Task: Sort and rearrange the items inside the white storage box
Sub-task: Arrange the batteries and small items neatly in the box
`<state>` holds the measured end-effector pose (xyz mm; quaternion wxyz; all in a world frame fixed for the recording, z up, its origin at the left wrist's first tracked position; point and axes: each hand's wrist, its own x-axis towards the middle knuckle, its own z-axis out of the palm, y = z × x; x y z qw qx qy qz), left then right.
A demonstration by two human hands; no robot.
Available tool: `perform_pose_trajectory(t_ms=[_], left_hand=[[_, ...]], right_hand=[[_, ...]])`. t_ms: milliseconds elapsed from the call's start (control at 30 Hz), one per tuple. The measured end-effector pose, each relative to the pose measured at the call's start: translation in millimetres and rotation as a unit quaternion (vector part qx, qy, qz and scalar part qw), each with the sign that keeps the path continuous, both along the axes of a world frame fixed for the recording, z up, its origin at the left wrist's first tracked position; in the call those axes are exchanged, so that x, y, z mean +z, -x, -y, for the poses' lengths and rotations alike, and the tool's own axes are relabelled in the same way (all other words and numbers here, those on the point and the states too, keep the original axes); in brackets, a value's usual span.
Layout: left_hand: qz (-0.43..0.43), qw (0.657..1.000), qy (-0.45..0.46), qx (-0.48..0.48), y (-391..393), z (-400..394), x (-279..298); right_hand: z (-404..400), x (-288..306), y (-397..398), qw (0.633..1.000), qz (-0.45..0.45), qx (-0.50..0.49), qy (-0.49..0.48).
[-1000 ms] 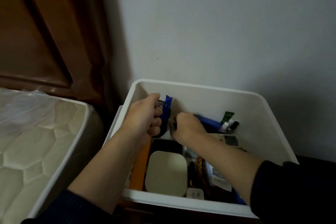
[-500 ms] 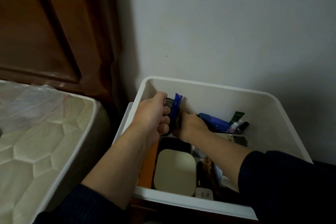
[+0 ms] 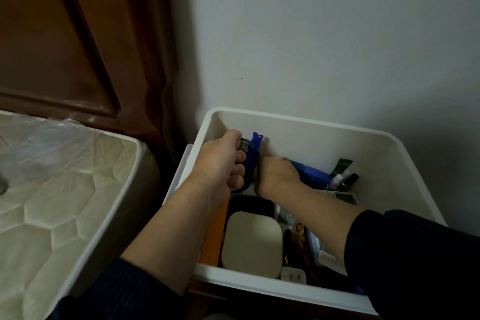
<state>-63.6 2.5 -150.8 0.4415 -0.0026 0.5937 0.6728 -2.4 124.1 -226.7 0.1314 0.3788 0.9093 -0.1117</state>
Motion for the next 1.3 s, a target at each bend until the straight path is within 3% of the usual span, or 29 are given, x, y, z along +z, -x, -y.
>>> perform_pose_trajectory(t_ms=[600,767,900,1067,1200,1300], left_hand=[[-0.004,1.000,0.009,-0.001,-1.4,2.8,2.7],[-0.010,1.000,0.018,-0.006,-1.5,3.3,3.0],[-0.057,0.997,0.036,-0.040,-3.5,3.9,4.1],[-0.123,0.985,0.047,-0.114,-10.4,4.0,2.2],[-0.037,0.987,0.031,-0.155,-12.9,4.7,10.7],[0.036,0.982,0.028,-0.184,-12.7,4.1,16.3]], right_hand=[[-19.4,8.5,-11.6,0.996,0.020,0.086,-0.024],[-29.0,17.5,-22.6,0.997,-0.022,0.079,0.005],[-34.3,28.9,-49.5,0.989,-0.129,0.032,0.058],[-47.9,77.9,-86.2,0.929,-0.322,-0.068,0.167],[-40.0,122.1,-90.1,0.839,-0.457,-0.090,0.280],[-22.1,137.1,-81.5,0.821,-0.461,-0.042,0.334]])
